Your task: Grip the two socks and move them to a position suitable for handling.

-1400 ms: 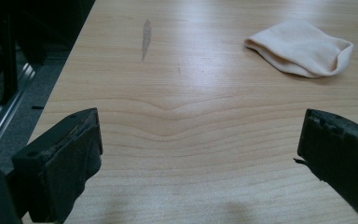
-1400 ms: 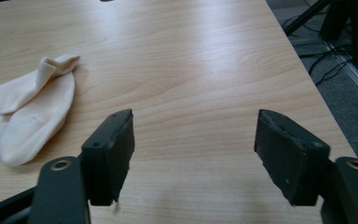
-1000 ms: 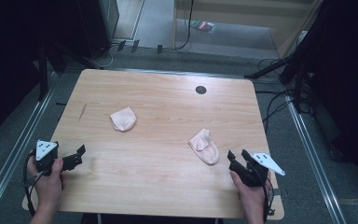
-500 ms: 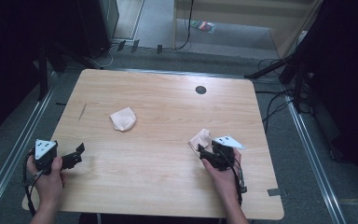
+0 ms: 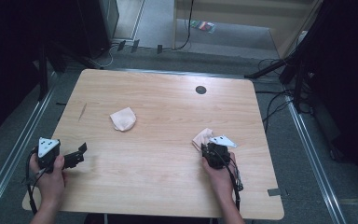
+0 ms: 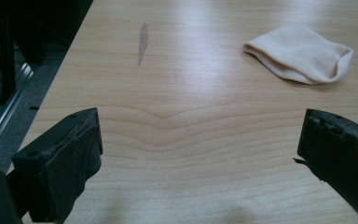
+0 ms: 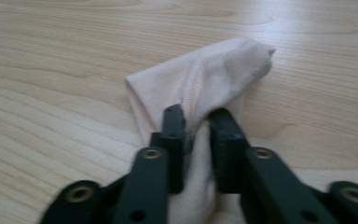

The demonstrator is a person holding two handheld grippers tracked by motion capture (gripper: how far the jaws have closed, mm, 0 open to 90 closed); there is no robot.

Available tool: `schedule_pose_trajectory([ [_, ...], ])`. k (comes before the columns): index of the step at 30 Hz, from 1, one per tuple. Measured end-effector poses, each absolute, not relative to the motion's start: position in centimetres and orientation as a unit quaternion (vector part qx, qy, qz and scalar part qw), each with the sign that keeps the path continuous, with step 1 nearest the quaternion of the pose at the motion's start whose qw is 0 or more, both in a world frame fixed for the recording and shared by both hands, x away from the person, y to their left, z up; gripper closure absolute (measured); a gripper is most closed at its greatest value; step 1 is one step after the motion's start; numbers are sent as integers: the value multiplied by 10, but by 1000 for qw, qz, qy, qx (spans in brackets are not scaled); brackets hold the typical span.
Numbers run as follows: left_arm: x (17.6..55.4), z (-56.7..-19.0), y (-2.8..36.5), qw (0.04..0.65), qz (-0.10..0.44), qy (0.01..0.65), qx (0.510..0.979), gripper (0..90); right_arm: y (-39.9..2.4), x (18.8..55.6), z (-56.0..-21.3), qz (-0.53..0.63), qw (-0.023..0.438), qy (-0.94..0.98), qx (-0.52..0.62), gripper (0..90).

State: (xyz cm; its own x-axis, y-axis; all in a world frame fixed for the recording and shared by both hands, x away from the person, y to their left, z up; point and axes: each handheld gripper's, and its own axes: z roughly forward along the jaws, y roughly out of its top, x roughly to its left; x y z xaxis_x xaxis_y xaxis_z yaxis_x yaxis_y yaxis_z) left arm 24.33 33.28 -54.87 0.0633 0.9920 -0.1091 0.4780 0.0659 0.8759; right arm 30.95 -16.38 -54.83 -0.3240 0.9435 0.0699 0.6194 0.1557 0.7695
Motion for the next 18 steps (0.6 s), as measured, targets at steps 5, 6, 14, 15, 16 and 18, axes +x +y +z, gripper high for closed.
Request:
schedule_pose_trajectory([
  [5, 245, -544, 320, 416, 312, 595, 612, 0, -165, 307, -544, 388, 211, 720, 535, 865],
  [6, 244, -542, 316, 416, 317, 589, 616, 0, -165, 306, -542, 395, 211, 720, 530, 865],
  [14, 240, -531, 289, 437, 310, 558, 633, 0, -146, 280, -509, 439, 226, 736, 462, 865],
  [15, 239, -529, 286, 440, 309, 556, 634, 0, -141, 276, -506, 444, 226, 740, 452, 865],
  [16, 239, -528, 283, 445, 306, 553, 634, 0, -134, 272, -504, 453, 217, 745, 438, 865],
  [18, 237, -525, 276, 454, 300, 547, 636, 0, -130, 270, -503, 456, 211, 748, 434, 865],
])
